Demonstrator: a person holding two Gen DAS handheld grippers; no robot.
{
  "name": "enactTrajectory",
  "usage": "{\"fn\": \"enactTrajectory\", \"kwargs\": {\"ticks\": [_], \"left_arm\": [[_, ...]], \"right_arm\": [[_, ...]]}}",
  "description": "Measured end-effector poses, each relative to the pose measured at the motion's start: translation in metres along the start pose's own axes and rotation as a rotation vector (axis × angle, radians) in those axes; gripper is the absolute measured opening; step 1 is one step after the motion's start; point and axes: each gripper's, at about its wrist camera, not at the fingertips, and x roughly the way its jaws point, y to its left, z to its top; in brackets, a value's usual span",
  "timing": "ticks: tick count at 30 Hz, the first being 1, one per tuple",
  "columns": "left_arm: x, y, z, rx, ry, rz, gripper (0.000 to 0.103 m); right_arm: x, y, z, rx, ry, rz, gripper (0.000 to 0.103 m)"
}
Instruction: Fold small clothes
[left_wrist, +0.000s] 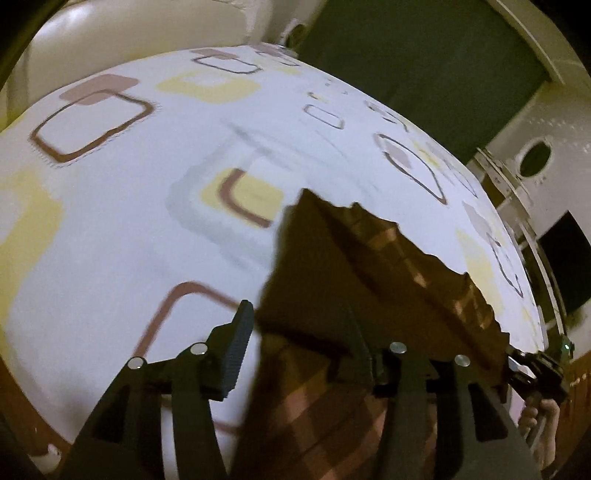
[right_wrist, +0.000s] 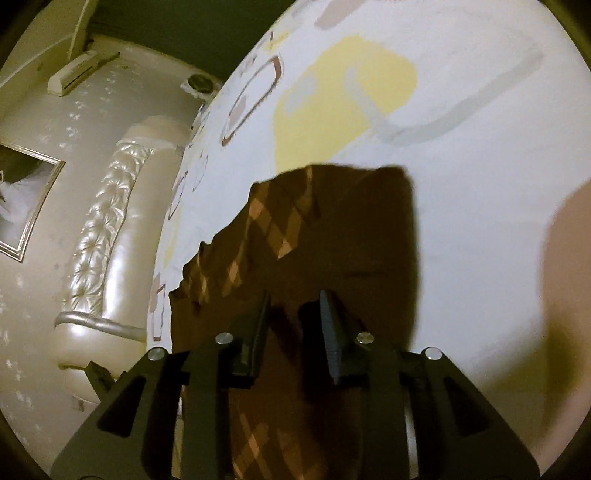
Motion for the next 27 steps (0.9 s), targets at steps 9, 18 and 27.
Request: {"fn": "enactTrajectory", "kwargs": {"ticks": [9,18,27], "left_arm": [[0.039,-0.009,0.002,0.057,0.034,0.075,0.057],[0.056,0.0,-0.006,0.044,0.072,0.087,0.064],[0.057,-0.001,-0.006,0.06,0.072,0.088,0.066]], "right_arm": [[-0.023,0.015,0.002,-0.106,-0.145,0.015,0.004],[-0.022,-0.009,0.005,0.0,-0.019,0.042,0.028],[0.009,-0.008,0.003,0.047,0.046,0.102,0.021]]}}
